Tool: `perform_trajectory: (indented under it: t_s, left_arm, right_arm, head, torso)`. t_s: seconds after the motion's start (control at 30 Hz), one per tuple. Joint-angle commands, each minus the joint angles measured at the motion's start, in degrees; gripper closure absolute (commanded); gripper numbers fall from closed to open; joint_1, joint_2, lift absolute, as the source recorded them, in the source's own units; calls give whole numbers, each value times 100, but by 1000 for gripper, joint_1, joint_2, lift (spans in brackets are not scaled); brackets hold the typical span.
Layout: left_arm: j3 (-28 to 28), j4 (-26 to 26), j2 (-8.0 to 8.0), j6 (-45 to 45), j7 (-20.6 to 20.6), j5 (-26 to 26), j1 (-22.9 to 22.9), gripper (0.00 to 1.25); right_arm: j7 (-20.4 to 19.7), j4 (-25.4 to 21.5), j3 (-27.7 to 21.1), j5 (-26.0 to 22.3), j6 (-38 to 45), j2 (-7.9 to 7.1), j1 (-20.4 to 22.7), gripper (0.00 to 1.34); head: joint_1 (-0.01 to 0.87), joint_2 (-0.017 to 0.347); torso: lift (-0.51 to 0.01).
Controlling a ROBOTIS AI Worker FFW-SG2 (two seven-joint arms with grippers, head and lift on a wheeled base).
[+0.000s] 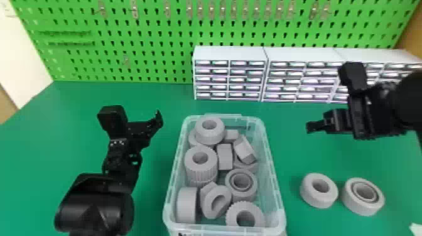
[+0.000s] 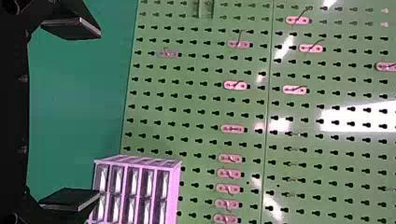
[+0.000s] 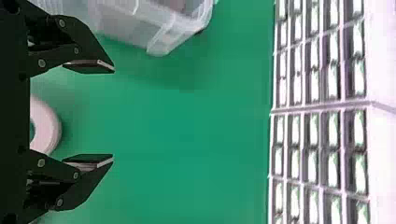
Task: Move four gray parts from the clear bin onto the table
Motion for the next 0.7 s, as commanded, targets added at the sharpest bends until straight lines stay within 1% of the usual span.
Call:
perform_trajectory:
  t_s: [0.0, 0.3, 0.67]
  left_arm:
    - [14, 0, 0, 0, 0, 0, -8, 88]
    - [5, 0, 0, 0, 0, 0, -8, 90]
    - [14, 0, 0, 0, 0, 0, -8, 91]
  right_arm:
    - [0, -5, 191, -79, 8, 84, -120, 570]
    - [0, -5, 499, -220, 8, 234, -260, 570]
    - [0, -5, 815, -431, 8, 286, -392, 570]
  head:
    - [693, 72]
    - [693, 72]
    - [693, 72]
  torso:
    - [-52]
    - [-52]
    - [-52]
